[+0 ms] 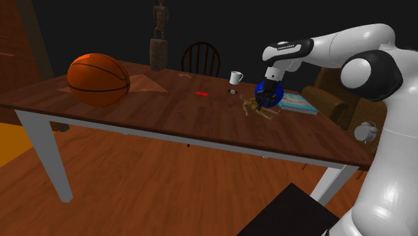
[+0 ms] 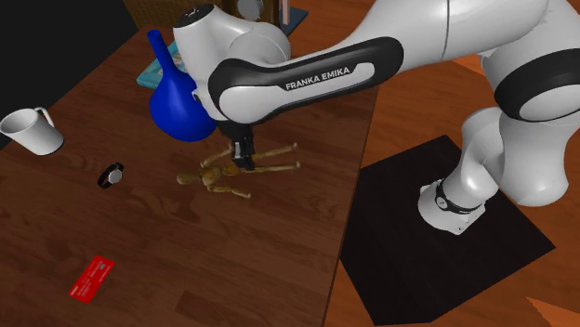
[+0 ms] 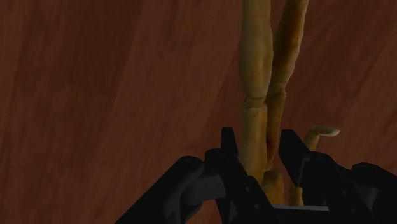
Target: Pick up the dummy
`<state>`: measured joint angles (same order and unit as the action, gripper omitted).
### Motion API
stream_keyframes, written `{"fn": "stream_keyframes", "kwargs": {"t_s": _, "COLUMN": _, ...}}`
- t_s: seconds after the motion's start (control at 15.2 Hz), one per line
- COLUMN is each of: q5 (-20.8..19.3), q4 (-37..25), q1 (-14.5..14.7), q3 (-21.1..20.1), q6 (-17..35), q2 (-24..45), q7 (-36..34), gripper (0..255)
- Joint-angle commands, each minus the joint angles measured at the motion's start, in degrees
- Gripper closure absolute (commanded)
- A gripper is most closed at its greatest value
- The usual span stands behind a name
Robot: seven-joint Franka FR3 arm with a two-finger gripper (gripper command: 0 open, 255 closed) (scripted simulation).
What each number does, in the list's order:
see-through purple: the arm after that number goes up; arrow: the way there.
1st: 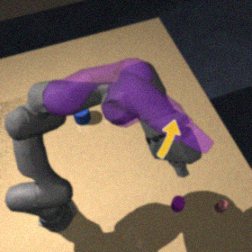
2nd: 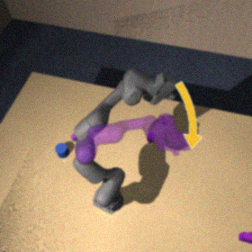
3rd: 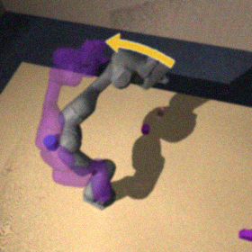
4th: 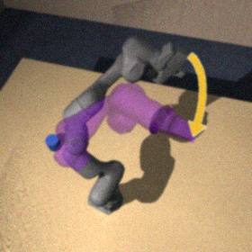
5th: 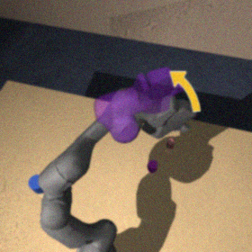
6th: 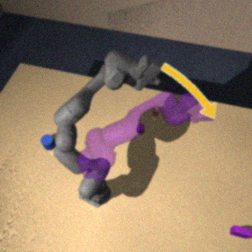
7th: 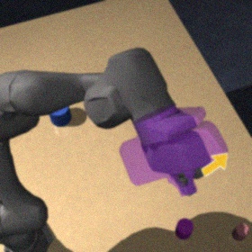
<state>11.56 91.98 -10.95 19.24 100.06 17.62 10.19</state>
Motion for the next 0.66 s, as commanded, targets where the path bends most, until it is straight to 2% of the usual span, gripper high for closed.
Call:
{"fn": "stream_keyframes", "kwargs": {"t_s": 0.0, "q5": -0.16, "q4": -1.21, "q1": -0.08, "q3": 0.09, "q6": -1.43, "q2": -0.15, "q7": -0.19, "gripper": 255}}
{"fn": "stream_keyframes", "kwargs": {"t_s": 0.46, "q5": -0.42, "q4": -6.07, "q1": -0.34, "q3": 0.23, "q6": -6.61, "q2": -0.53, "q7": -0.82, "gripper": 255}}
{"fn": "stream_keyframes", "kwargs": {"t_s": 0.59, "q5": -0.42, "q4": -6.18, "q1": -0.35, "q3": 0.24, "q6": -6.73, "q2": -0.53, "q7": -0.83, "gripper": 255}}
